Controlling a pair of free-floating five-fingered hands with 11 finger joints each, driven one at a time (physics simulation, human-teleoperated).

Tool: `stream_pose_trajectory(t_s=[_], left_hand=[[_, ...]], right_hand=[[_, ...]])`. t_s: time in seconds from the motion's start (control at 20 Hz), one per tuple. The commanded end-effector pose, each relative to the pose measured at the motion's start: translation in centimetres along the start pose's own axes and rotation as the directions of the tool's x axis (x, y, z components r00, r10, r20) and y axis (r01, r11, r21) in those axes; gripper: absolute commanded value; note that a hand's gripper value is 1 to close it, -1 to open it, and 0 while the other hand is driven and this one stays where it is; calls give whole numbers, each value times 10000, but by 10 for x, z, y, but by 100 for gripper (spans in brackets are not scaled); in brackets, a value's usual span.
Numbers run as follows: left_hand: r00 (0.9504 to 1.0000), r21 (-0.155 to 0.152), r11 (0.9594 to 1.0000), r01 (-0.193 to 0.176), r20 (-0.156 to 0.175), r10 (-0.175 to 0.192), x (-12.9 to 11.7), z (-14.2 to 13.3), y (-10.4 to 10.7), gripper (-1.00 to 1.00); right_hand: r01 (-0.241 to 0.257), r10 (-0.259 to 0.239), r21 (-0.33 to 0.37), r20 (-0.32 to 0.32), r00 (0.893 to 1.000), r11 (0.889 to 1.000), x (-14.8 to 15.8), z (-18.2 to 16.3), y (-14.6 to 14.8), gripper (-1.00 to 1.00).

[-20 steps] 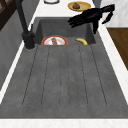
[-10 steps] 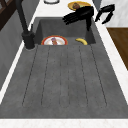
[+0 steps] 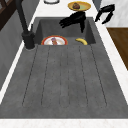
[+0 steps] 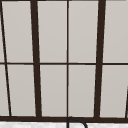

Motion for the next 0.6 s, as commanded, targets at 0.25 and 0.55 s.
stream_pose_trajectory(t_s=[0.25,0.55], left_hand=[[9945,-20,9946,-1041,-135,1041,-27,-58,-53,-100],[9888,95,9897,-1430,-424,1432,-48,-85,-88,-100]], right_hand=[[0,0,0,0,10000,10000,0,0,0,0],[0,0,0,0,10000,10000,0,0,0,0]])
